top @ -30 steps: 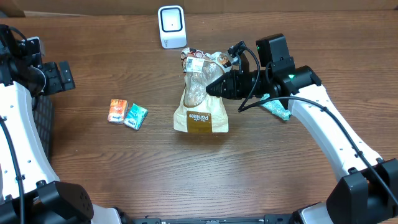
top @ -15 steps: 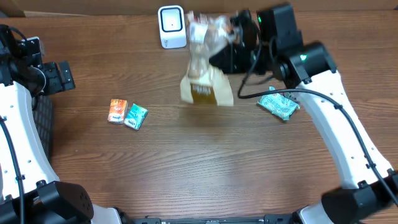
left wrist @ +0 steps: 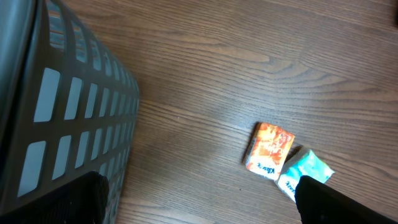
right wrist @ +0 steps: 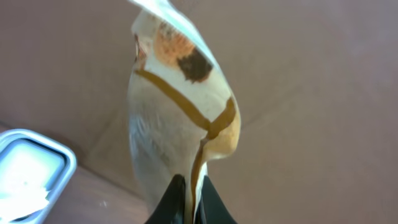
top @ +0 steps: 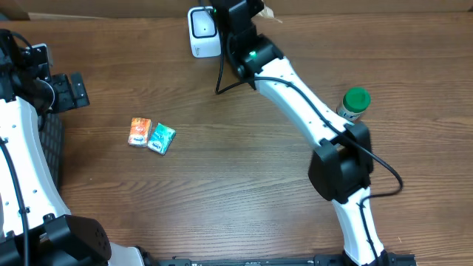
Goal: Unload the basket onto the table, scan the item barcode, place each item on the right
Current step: 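Lift the food bag and hold it up to the scanner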
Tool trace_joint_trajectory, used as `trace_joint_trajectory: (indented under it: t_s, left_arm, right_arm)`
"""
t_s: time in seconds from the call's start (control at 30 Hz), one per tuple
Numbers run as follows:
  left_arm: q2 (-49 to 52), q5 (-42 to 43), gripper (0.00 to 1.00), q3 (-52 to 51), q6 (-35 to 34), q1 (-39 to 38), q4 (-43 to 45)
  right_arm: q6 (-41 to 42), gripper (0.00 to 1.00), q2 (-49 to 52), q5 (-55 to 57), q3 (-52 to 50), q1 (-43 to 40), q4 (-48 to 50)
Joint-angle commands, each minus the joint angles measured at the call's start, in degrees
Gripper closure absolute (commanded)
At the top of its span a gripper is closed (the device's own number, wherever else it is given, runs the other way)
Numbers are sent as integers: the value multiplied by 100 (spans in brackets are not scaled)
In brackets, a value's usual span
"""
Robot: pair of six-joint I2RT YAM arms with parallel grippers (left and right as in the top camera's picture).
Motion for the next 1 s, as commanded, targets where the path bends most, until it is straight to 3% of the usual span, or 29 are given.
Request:
trace_joint_trajectory:
  t_s: [0.0, 0.2, 0.97]
  left_arm:
    - [0, -2, 0, -11, 68, 24, 15]
    - [0, -2, 0, -11, 68, 24, 15]
    - [0, -2, 0, -11, 68, 24, 15]
  right_arm:
    - [-1563, 96, 337, -125, 72, 17, 378]
    - [-2662, 96, 988, -260, 72, 72, 944]
    - [-2656, 96, 1169, -302, 46, 170, 868]
